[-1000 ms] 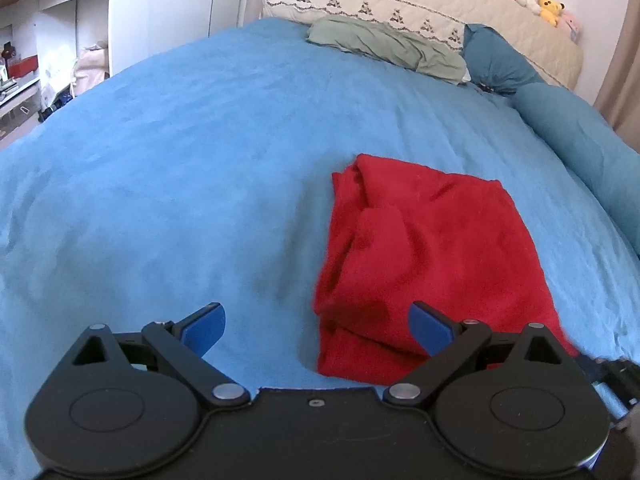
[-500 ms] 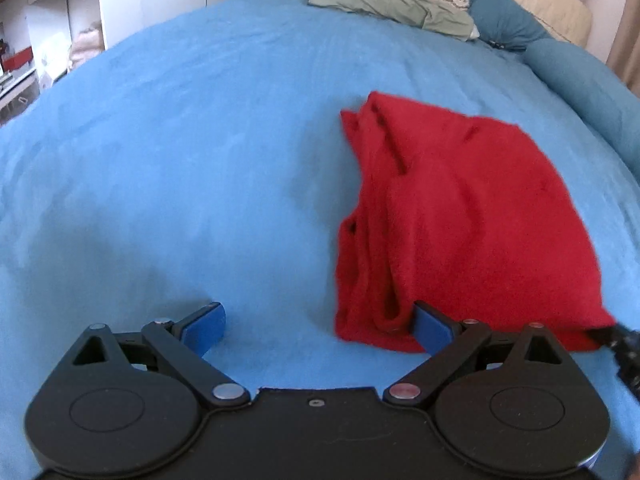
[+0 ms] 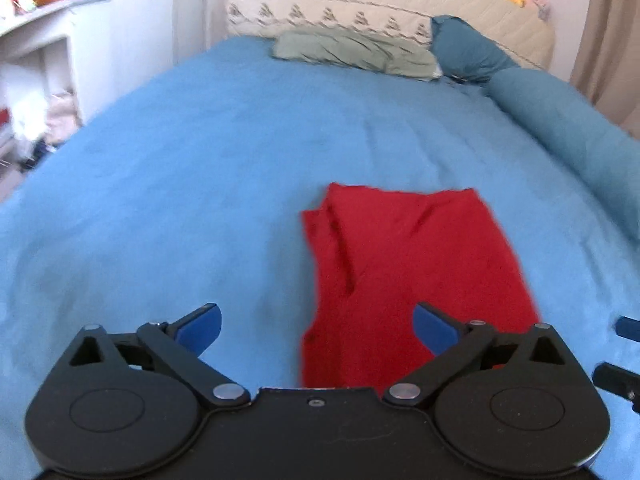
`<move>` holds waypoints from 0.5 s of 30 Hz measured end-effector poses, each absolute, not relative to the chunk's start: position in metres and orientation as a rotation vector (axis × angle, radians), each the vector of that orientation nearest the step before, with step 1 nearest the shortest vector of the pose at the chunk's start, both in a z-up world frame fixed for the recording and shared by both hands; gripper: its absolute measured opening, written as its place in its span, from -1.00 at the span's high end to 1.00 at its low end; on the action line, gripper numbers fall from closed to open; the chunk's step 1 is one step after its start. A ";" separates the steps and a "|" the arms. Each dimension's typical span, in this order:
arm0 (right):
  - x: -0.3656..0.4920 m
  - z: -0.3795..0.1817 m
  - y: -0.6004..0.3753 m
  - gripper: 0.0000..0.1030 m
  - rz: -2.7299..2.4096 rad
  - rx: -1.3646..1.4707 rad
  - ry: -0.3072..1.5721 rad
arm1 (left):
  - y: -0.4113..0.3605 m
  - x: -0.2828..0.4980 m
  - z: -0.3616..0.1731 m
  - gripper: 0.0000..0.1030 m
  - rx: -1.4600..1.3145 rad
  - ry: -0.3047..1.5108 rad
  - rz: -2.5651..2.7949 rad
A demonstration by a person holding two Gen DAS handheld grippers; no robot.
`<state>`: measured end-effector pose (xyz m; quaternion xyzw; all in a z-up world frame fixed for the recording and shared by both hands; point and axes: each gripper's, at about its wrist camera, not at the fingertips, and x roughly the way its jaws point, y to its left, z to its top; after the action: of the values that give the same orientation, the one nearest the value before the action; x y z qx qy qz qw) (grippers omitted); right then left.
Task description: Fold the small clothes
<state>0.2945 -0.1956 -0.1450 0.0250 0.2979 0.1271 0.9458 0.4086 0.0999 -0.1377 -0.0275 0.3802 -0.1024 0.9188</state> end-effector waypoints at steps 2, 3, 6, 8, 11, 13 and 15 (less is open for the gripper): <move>0.317 -0.127 -0.199 -1.00 0.256 0.060 0.645 | 0.097 0.431 -0.136 -1.00 -0.063 0.814 -0.248; 0.334 -0.120 -0.200 -1.00 0.224 0.055 0.689 | 0.095 0.441 -0.138 -1.00 -0.059 0.828 -0.257; 0.376 -0.115 -0.206 -1.00 0.220 0.105 0.770 | 0.089 0.476 -0.150 -0.99 -0.070 0.901 -0.293; 0.402 -0.120 -0.211 -1.00 0.232 0.172 0.806 | 0.087 0.496 -0.163 -0.93 -0.102 0.949 -0.323; 0.430 -0.136 -0.217 -1.00 0.249 0.278 0.872 | 0.087 0.515 -0.182 -0.83 -0.153 1.022 -0.333; 0.441 -0.150 -0.221 -1.00 0.279 0.352 0.904 | 0.084 0.523 -0.191 -0.81 -0.144 1.040 -0.325; 0.446 -0.161 -0.219 -1.00 0.299 0.363 0.924 | 0.084 0.529 -0.198 -0.81 -0.152 1.056 -0.344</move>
<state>0.4457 -0.2192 -0.1608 0.1733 0.4415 0.1428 0.8687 0.5292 0.0838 -0.1985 -0.0723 0.5010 -0.1629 0.8469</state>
